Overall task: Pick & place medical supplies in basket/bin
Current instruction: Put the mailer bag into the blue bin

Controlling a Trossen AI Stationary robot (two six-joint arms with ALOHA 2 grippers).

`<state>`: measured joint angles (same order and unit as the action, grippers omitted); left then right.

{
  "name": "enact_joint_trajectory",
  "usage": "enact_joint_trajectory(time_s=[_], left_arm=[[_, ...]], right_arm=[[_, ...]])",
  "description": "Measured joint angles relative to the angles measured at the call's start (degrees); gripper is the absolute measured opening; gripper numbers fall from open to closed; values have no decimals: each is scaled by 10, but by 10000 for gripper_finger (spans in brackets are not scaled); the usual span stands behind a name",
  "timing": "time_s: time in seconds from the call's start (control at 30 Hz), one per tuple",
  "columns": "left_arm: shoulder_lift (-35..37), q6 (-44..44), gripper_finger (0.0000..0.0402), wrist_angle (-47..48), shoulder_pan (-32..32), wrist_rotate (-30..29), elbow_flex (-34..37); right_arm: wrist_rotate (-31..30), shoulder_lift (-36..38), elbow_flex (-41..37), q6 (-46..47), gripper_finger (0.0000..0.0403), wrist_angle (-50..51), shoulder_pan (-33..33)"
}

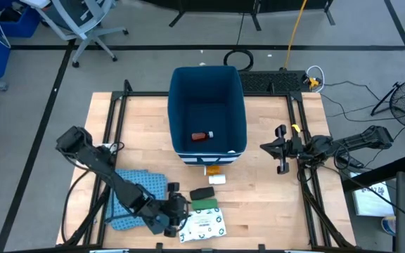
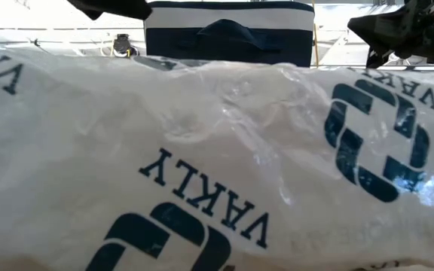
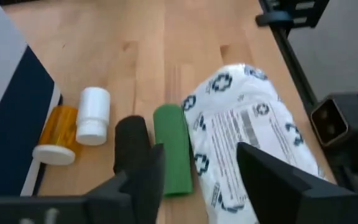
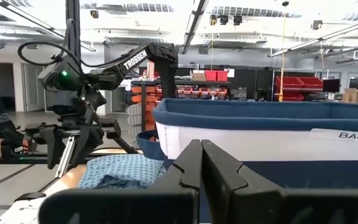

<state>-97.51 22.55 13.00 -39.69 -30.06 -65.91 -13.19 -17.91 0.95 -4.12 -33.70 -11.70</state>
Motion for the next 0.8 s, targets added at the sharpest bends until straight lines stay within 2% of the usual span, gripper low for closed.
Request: enact_joint_trajectory(time_s=[0.17,0.4,0.53,0.67,0.8], left_arm=[[0,12,247,7,13,7,0],[0,-31,253,74,-7,90,0],[0,-63,253,95,-38,89,0],[-1,-99,253,97,-57,58,0],[-35,-131,253,95,-60,66,0]], right_arm=[[0,0,0,0,0,-4,0],[11,0,0,0,0,0,0],[16,0,0,0,0,5,0],[14,0,0,0,0,5,0],[14,0,0,0,0,5,0]])
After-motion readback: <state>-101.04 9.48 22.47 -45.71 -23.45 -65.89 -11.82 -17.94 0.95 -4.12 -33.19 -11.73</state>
